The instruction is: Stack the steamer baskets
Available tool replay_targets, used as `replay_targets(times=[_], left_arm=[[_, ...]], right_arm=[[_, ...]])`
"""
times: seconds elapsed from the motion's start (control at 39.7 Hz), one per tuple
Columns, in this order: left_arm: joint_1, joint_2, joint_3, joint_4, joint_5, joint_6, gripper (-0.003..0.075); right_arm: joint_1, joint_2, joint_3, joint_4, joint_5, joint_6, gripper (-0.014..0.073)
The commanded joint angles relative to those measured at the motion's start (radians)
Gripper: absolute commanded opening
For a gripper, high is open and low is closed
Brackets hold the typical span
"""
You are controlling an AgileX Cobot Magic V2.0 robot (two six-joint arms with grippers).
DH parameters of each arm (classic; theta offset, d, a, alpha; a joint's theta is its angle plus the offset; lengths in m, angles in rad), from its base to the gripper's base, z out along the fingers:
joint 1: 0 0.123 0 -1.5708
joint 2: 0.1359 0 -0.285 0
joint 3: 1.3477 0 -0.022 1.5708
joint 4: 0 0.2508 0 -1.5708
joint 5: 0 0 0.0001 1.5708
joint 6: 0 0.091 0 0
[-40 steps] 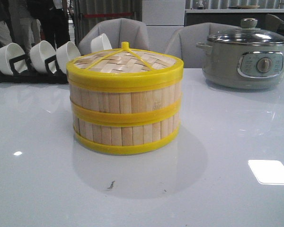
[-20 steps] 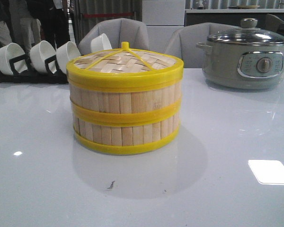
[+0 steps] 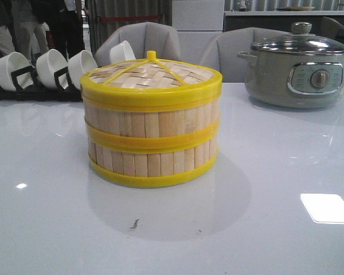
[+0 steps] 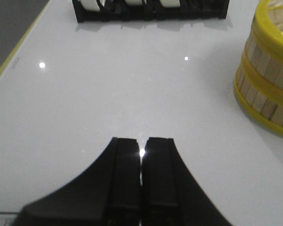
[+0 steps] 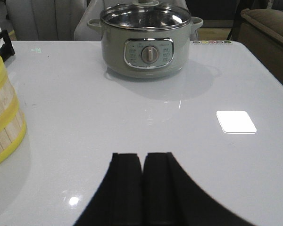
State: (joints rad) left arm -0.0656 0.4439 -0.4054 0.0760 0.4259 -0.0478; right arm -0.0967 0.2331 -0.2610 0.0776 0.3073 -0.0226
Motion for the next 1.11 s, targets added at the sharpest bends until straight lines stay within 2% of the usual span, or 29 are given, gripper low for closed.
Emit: replay_targets(times=[0.0,0.13,0.48,0.78,1.08], left_arm=[[-0.007,-0.024,-0.028,0.009,-0.181,-0.005,0.0085],[-0.007,-0.088,-0.024,-0.033,-0.243,-0.005,0.0085],[-0.007,-0.308,0.112,-0.096,-0.267,-0.005,0.0085],[-0.007,-0.427,0.312,-0.151,-0.469,-0.005,0.0085],[-0.007,-0.464,0.41,-0.154,-0.55,-0.005,0.0085]], right_arm=[[-0.006,0.009,-0.029,-0.007,-0.09,-0.005,0.007],[-0.006,0.009,-0.029,-0.007,-0.09,-0.005,0.007],[-0.006,0.009,-0.029,-0.007,-0.09,-0.005,0.007],[-0.006,0.009,-0.029,-0.007,-0.09,-0.005,0.007],[-0.006,0.011,-0.029,-0.007,-0.089,-0.005,0.007]])
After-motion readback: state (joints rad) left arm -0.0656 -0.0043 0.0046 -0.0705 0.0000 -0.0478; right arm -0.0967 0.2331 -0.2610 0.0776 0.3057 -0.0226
